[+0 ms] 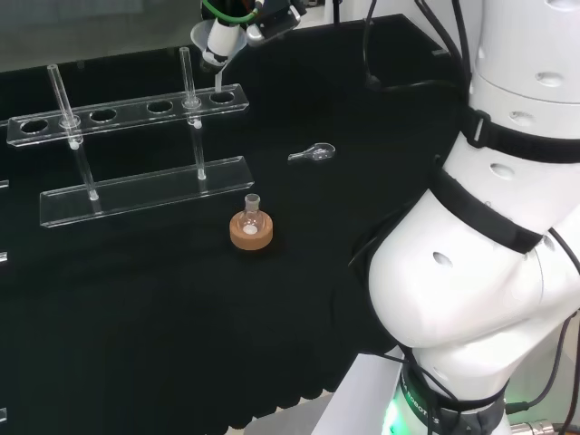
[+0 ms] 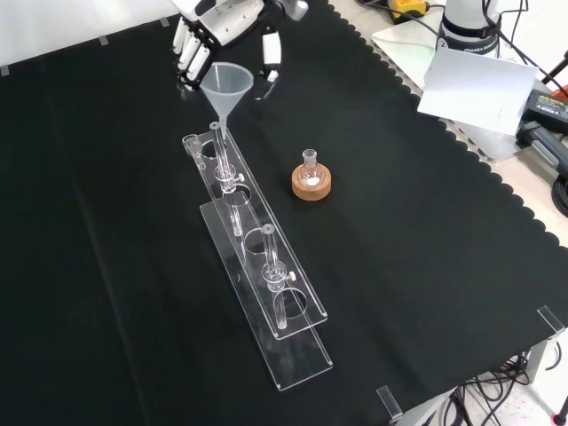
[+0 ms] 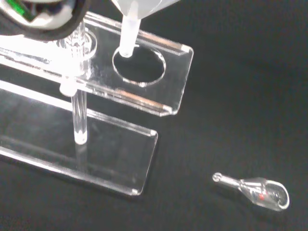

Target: Put the funnel back on the funnel stand.

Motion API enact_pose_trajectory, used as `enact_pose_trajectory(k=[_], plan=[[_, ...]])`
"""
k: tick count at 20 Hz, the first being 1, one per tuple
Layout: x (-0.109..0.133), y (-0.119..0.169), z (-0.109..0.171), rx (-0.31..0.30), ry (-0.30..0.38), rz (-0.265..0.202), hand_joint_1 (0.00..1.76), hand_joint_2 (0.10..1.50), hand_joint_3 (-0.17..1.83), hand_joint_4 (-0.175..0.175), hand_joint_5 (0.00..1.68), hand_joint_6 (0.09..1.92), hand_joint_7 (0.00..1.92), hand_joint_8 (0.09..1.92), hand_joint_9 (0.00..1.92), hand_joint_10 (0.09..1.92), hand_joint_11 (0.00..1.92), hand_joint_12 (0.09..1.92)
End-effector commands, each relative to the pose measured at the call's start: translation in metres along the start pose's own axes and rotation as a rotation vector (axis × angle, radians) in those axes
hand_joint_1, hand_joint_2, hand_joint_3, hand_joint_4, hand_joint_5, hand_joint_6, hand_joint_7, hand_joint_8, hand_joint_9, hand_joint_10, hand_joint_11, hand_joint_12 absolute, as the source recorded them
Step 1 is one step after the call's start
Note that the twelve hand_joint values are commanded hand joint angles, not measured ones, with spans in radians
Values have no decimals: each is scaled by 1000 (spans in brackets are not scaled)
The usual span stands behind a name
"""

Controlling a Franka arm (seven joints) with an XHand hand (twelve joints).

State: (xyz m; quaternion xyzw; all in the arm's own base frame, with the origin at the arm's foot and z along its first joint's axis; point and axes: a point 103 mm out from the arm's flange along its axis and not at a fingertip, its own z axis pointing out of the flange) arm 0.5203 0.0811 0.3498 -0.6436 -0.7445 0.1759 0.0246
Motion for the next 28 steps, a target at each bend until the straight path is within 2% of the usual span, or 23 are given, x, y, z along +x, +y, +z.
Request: enact_pose_trajectory(k=[1,15,28], plan=[[1,9,3,-20,-7,-3,800,644,600,-29,583,363,611,643,913,420,766,1202],[-14,22,25,23,28,-7,805,642,609,-29,571,420,610,645,911,423,765,1203],[-9,41,52,91,22,-11,804,640,612,-32,530,424,568,636,881,416,752,1202]])
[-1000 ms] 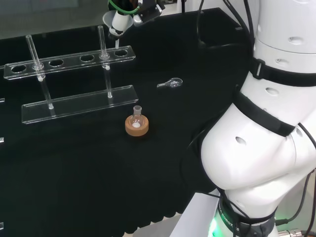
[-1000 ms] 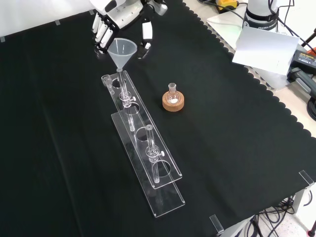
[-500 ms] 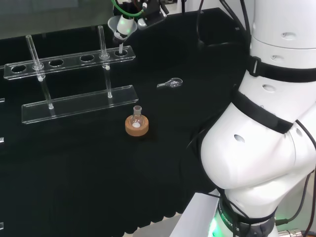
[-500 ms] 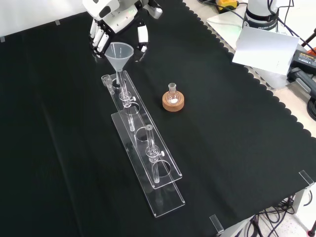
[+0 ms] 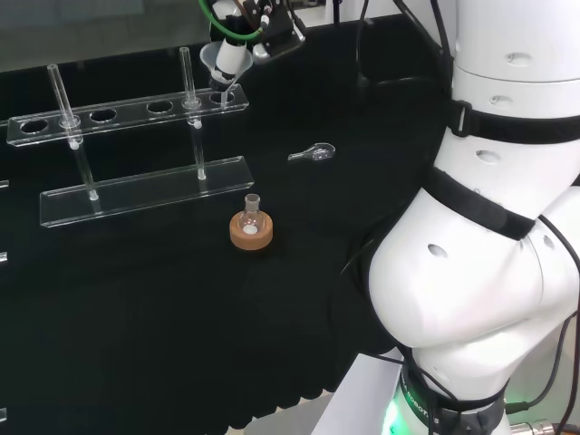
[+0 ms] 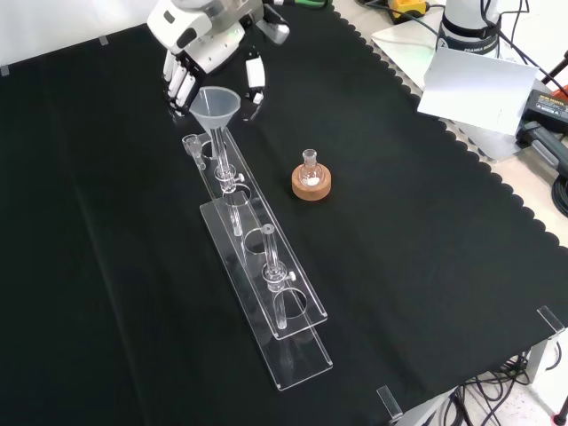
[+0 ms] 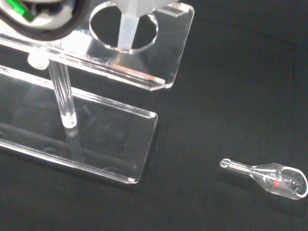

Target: Put the funnel back on the funnel stand.

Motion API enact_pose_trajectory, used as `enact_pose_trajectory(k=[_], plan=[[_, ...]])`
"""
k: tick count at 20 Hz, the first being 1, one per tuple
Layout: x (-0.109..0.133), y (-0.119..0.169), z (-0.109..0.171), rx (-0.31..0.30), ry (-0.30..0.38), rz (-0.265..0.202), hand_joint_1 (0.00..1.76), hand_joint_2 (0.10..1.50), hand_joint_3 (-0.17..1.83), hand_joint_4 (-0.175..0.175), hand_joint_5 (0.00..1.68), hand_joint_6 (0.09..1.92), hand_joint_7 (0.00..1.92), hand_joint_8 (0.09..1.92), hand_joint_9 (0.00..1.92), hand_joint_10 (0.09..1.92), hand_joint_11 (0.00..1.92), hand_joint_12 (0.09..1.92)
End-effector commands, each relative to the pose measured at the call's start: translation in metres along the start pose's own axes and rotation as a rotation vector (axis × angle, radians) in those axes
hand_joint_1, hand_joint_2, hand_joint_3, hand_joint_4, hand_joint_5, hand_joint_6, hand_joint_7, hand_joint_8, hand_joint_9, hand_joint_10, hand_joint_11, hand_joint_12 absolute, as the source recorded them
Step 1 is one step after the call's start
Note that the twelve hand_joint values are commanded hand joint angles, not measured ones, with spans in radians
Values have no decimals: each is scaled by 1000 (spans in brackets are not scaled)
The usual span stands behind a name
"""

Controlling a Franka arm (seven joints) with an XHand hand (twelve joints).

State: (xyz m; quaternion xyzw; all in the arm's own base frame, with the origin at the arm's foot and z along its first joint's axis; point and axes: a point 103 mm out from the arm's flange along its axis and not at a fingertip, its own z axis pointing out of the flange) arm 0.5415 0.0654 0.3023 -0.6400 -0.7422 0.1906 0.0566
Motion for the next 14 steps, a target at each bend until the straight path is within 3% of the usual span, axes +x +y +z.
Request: enact_pose_trajectory(k=[1,4,6,7,9,11,14], plan=[[0,10,10,29,-5,1,802,640,612,-34,511,416,541,644,862,420,742,1209],[0,11,13,36,2,-11,763,632,607,-37,433,353,395,691,727,487,658,1246],[0,9,13,37,5,-21,678,619,547,-35,327,219,216,697,509,584,499,1313],[0,7,14,39,10,-26,628,614,496,-29,267,148,124,632,365,638,392,1359],[1,4,14,36,9,-34,528,607,373,-13,149,87,31,321,121,716,198,1458],[1,-1,12,27,9,-41,464,605,262,3,49,87,6,92,29,665,86,1513],[0,-13,9,-36,36,-51,423,598,178,12,5,87,0,87,2,551,23,1536]])
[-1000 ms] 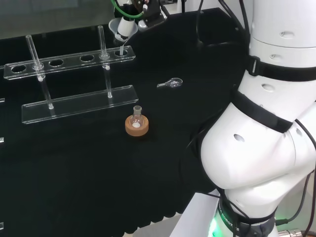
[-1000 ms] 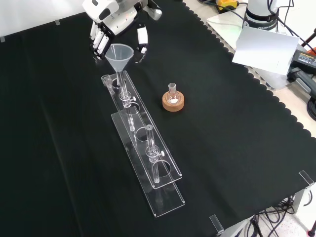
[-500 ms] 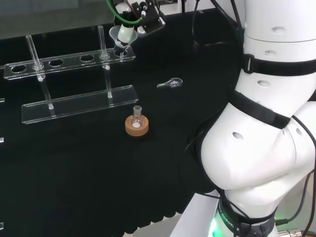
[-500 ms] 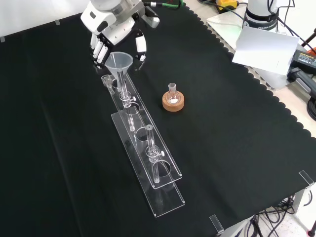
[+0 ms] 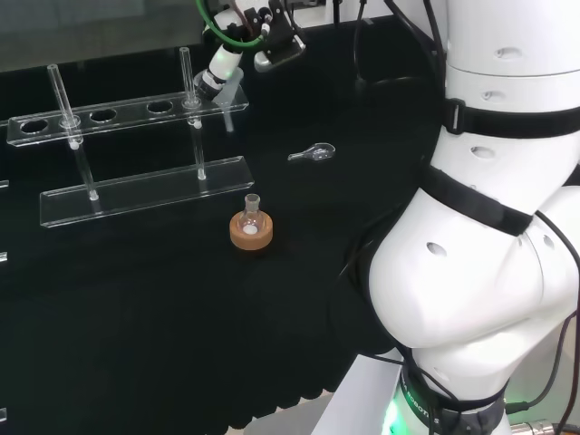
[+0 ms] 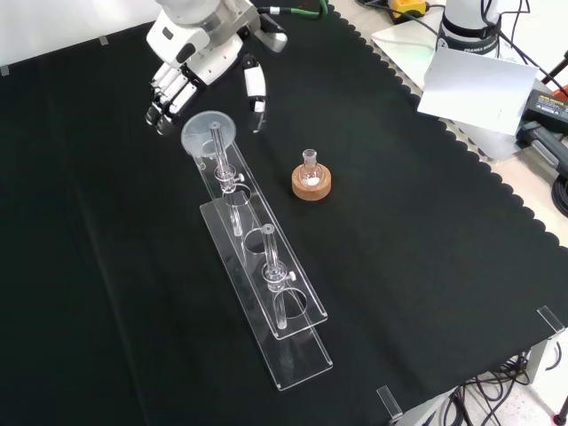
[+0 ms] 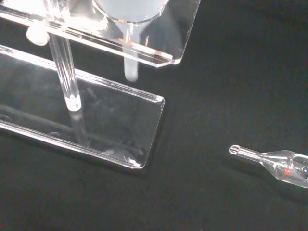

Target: Put the funnel back on the funnel stand.

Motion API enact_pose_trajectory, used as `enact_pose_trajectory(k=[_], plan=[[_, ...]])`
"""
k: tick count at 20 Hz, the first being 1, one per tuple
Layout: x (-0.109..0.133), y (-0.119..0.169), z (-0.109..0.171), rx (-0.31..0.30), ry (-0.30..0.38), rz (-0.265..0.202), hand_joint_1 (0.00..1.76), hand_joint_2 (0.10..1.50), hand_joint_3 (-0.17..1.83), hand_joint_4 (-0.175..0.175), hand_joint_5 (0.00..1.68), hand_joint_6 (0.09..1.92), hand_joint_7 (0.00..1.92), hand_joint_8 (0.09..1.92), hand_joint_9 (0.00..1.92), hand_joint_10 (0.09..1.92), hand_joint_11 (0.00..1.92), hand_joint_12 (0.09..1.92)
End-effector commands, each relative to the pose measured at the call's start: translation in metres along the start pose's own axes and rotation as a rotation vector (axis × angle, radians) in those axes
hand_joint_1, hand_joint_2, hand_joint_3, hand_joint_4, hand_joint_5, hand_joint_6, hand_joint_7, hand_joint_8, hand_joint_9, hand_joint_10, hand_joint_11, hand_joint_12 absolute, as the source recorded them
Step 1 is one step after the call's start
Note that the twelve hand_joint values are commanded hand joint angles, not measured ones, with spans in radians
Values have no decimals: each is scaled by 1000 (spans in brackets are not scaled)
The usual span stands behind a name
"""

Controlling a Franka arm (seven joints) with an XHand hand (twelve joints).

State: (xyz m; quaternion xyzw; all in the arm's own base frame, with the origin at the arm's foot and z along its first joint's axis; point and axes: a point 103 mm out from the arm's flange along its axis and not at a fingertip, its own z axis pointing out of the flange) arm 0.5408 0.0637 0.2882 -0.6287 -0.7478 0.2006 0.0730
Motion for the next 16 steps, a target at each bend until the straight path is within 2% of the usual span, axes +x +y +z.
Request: enact_pose_trajectory(k=[1,8,16], plan=[[-1,-23,-6,-96,29,-24,418,599,164,10,3,87,0,87,0,556,15,1539],[-8,-65,-18,-128,67,9,422,653,123,-10,75,87,70,87,15,763,48,1543],[-24,-121,-14,-135,107,80,472,734,141,-17,115,87,136,108,72,796,102,1524]])
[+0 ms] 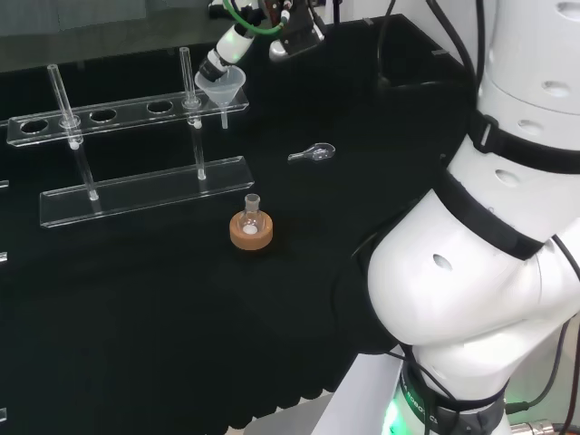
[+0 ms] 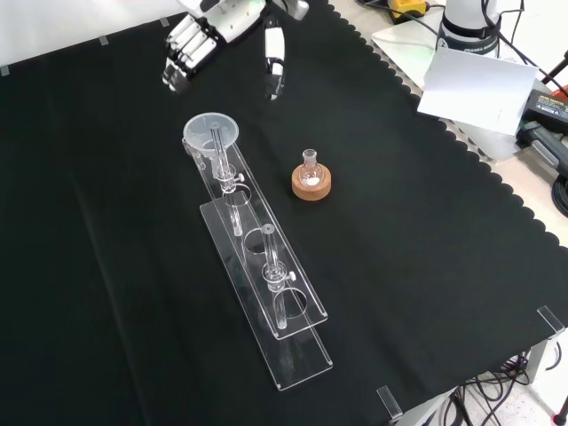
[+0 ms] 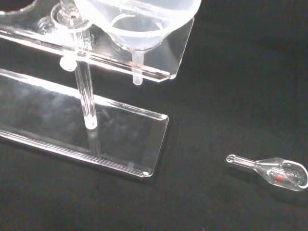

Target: Put the funnel back on the funnel stand.

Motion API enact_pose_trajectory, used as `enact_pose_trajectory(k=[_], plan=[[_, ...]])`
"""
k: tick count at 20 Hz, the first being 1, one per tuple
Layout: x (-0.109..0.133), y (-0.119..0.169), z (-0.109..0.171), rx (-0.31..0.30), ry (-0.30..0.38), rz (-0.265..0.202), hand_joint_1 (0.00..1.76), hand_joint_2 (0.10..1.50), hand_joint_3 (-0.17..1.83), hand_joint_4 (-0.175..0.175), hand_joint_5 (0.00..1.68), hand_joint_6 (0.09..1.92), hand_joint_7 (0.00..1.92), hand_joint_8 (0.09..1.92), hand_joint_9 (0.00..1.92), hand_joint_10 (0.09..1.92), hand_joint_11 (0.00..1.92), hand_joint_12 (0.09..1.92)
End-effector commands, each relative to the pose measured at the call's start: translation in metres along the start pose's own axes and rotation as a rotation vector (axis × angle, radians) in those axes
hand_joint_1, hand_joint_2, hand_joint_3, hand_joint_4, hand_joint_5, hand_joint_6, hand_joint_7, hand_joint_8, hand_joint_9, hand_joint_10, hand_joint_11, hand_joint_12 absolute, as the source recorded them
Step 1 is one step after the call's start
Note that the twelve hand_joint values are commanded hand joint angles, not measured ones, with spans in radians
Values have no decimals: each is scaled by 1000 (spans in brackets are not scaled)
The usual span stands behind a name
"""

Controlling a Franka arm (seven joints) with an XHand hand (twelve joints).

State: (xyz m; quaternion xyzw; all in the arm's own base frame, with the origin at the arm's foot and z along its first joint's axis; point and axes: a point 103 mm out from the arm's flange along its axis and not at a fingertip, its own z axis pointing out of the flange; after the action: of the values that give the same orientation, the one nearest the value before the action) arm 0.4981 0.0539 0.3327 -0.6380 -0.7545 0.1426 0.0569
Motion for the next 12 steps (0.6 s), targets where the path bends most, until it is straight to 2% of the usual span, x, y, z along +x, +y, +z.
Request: enact_pose_trajectory(k=[1,6,12], plan=[[-19,-70,1,-29,55,88,476,738,143,-17,116,87,138,112,75,797,105,1523],[-31,-102,-2,-54,70,132,489,750,139,-19,131,87,15,435,103,774,122,1511],[-41,-135,-2,-73,86,165,501,758,143,-22,143,87,0,500,118,775,127,1512]])
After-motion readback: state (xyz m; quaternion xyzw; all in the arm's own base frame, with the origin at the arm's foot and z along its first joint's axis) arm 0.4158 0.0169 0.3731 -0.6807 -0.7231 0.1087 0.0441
